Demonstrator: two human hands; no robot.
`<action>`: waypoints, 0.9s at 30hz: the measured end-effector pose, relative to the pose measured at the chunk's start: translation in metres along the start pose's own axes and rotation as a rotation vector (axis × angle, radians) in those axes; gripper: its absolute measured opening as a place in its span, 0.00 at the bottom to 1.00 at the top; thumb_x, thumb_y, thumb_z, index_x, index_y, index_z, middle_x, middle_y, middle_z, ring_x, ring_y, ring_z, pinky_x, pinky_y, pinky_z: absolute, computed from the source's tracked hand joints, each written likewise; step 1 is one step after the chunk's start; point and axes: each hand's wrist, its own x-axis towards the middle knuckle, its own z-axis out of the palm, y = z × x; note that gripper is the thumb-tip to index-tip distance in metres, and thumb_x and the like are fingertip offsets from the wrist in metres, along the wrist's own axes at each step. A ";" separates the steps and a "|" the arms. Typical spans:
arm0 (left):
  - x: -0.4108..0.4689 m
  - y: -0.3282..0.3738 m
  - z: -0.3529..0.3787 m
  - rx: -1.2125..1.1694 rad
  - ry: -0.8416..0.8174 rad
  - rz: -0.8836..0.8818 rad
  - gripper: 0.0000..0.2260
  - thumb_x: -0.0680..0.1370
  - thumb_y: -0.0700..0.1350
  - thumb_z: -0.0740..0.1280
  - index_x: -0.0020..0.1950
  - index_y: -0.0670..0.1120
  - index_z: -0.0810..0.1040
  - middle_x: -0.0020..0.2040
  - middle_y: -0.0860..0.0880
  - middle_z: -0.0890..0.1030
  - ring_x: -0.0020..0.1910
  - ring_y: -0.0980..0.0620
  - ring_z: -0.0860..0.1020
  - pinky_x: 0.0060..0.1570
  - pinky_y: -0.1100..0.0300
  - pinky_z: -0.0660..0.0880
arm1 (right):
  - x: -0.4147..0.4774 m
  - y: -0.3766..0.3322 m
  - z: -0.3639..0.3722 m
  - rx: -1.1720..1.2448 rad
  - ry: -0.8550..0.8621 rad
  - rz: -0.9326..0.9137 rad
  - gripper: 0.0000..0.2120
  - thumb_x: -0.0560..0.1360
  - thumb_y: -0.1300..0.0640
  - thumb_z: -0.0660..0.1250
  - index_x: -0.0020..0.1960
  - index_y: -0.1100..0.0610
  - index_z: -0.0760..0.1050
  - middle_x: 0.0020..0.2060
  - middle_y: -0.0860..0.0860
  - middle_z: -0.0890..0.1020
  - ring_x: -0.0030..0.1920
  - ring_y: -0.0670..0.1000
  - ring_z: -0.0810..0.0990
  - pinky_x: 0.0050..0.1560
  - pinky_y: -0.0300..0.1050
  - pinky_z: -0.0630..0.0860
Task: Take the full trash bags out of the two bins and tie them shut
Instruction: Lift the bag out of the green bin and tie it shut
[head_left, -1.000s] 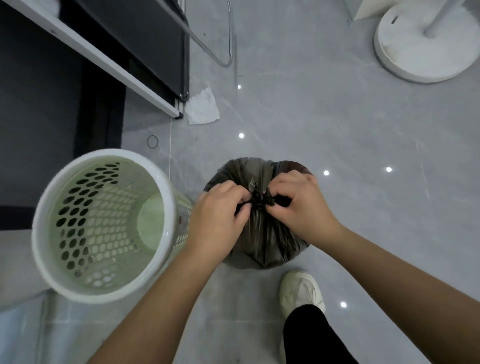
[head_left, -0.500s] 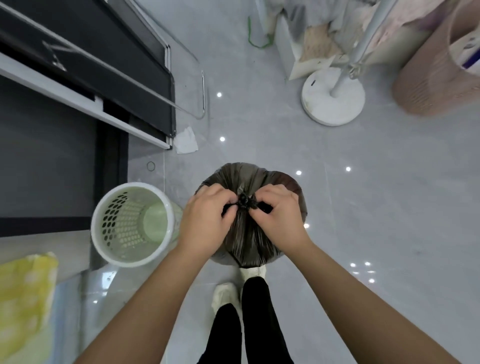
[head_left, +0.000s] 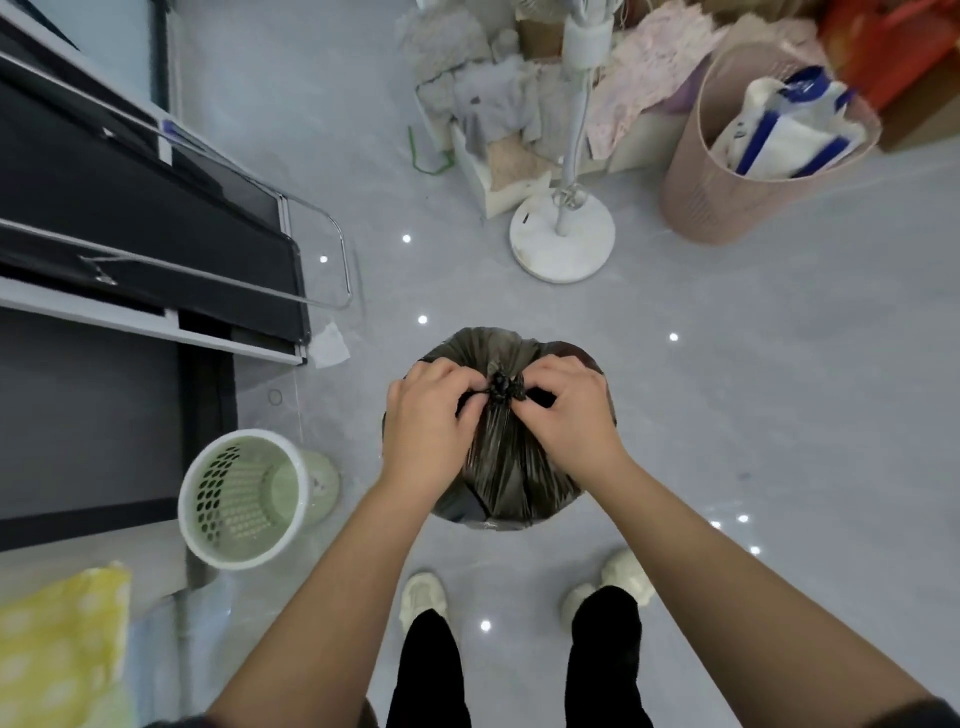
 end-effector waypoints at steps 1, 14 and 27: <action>0.005 0.019 0.007 0.003 0.000 -0.002 0.03 0.75 0.47 0.67 0.48 0.52 0.80 0.46 0.56 0.79 0.50 0.52 0.74 0.51 0.57 0.65 | 0.002 0.009 -0.020 0.004 -0.005 0.008 0.06 0.68 0.52 0.68 0.40 0.51 0.82 0.40 0.40 0.79 0.48 0.49 0.77 0.56 0.62 0.71; 0.108 0.269 0.115 -0.026 -0.025 0.122 0.04 0.76 0.47 0.65 0.48 0.53 0.79 0.46 0.58 0.78 0.49 0.55 0.73 0.49 0.60 0.59 | 0.042 0.137 -0.279 -0.026 0.074 0.052 0.02 0.69 0.55 0.71 0.39 0.50 0.82 0.40 0.42 0.81 0.48 0.49 0.77 0.56 0.61 0.71; 0.258 0.495 0.214 -0.014 -0.139 0.264 0.02 0.75 0.46 0.67 0.45 0.53 0.79 0.44 0.58 0.78 0.48 0.54 0.74 0.48 0.59 0.59 | 0.123 0.259 -0.511 -0.029 0.203 0.147 0.05 0.67 0.51 0.66 0.37 0.49 0.80 0.38 0.39 0.78 0.45 0.49 0.78 0.53 0.60 0.73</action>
